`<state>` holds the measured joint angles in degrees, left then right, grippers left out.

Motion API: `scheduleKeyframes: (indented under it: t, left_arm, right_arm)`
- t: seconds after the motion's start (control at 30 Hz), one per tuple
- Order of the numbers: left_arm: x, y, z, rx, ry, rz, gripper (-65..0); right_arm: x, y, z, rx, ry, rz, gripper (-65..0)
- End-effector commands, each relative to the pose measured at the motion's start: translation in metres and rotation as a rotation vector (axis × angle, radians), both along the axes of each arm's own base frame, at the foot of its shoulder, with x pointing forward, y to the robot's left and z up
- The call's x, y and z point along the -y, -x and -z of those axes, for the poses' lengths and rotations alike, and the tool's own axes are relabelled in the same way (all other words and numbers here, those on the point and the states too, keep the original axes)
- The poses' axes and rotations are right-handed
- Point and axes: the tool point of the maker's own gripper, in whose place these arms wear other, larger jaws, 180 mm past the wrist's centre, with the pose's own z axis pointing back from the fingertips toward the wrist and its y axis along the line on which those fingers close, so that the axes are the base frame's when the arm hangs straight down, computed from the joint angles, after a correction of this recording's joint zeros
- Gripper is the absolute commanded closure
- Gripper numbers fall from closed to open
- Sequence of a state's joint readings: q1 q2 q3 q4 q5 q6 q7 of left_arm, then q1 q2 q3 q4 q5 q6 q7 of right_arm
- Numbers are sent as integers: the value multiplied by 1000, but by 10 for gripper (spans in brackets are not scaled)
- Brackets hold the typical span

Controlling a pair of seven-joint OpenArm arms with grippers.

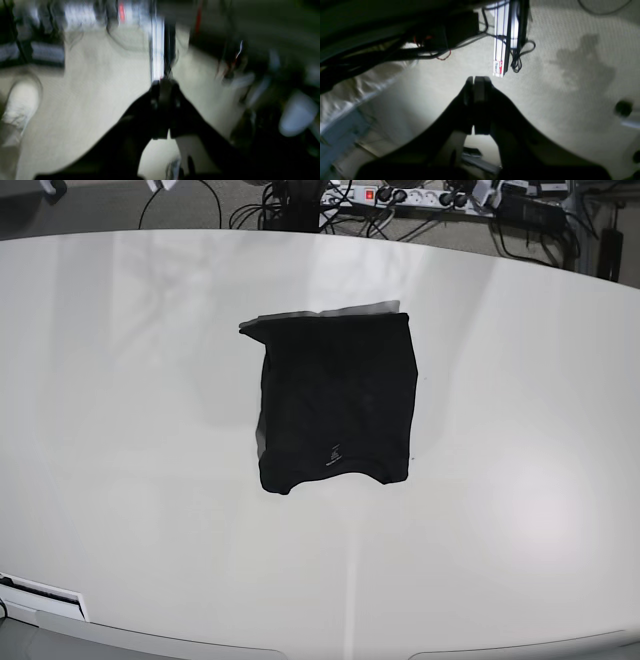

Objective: Layout the t-shirt on the table in an organized manner, then fold the t-shirt properly

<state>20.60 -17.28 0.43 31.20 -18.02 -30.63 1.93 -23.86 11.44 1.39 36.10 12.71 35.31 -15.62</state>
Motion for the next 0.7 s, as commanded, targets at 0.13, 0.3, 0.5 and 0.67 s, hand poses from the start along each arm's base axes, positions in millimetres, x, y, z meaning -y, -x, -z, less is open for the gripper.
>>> scheduleKeyframes:
  t: [0.13, 0.3, 0.5, 0.67]
  left_arm:
    - [11, -54, 14, 92, -94, 32, 0]
    - [14, -53, 29, 89, -293, 63, 0]
    - [45, -39, 31, 81, -257, 130, 0]
    - [54, -37, 31, 82, -236, 129, 0]
  right_arm:
    - [-16, -40, 15, 62, 63, -174, 0]
    - [-21, -55, 26, 124, 194, -300, 0]
    - [-37, -43, 28, 150, 237, -399, 0]
    - [-48, -54, 28, 181, 223, -383, 0]
